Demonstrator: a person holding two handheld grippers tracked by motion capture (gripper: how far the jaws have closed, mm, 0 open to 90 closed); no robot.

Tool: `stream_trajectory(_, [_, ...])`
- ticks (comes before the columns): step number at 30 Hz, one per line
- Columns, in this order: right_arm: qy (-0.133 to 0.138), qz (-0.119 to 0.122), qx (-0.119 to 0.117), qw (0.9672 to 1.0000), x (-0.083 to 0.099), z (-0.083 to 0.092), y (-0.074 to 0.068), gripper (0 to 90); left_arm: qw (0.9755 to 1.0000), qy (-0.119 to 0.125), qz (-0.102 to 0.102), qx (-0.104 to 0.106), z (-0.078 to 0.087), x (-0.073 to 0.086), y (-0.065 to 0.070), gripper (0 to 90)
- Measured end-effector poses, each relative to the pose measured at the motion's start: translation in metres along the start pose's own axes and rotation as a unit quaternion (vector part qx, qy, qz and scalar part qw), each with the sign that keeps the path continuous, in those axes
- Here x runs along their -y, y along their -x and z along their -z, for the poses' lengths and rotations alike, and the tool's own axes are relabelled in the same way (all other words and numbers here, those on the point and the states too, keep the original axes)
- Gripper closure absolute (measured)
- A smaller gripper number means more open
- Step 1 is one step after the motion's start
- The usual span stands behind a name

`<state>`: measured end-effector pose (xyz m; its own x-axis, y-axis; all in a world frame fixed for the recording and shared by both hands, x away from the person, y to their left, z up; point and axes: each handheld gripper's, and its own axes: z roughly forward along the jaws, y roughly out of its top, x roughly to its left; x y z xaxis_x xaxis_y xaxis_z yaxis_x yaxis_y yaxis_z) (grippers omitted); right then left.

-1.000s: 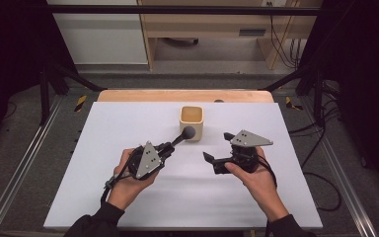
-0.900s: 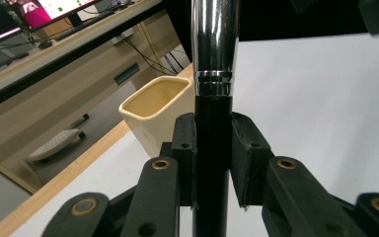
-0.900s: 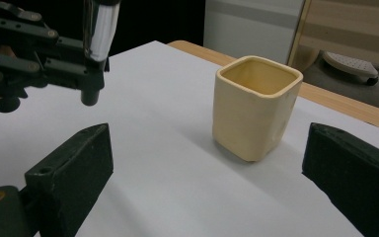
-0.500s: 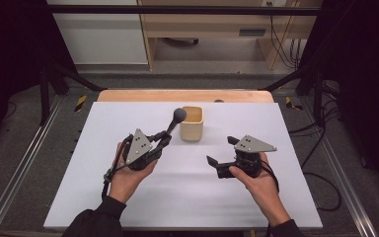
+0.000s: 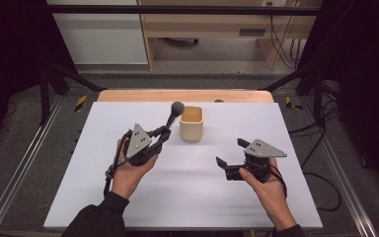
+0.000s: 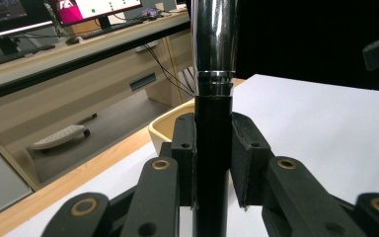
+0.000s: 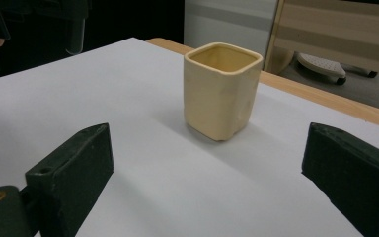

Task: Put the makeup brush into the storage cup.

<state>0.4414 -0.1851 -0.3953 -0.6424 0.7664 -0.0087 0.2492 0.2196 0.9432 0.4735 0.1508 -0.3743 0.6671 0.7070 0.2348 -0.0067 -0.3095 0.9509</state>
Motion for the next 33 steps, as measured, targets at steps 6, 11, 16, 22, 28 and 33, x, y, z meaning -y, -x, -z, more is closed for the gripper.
stream_trajectory(6, [0.002, -0.015, 0.011, 0.9998, 0.016, 0.003, 0.002, 6.1, 1.0000, -0.001, -0.005, -0.005, -0.005, 0.002, 0.000, 74.3])
stream_trajectory(11, [0.018, -0.024, 0.021, 0.9993, 0.024, 0.010, 0.008, 8.1, 0.9999, -0.002, -0.003, -0.013, -0.010, -0.001, -0.001, 74.2])
stream_trajectory(16, [0.020, -0.015, 0.038, 0.9990, 0.033, 0.013, 0.009, 8.2, 0.9997, -0.001, 0.016, -0.018, -0.016, 0.000, -0.003, 74.2])
stream_trajectory(22, [0.027, -0.028, 0.055, 0.9977, 0.048, 0.015, 0.017, 7.7, 0.9991, 0.004, 0.034, -0.024, -0.026, -0.004, -0.005, 74.3])
stream_trajectory(28, [0.033, -0.035, 0.059, 0.9971, 0.055, 0.013, 0.020, 7.2, 0.9988, 0.007, 0.039, -0.027, -0.037, -0.009, -0.007, 74.4])
stream_trajectory(33, [0.040, -0.035, 0.064, 0.9965, 0.060, 0.015, 0.021, 7.1, 0.9986, 0.010, 0.043, -0.029, -0.044, -0.015, -0.008, 74.3])
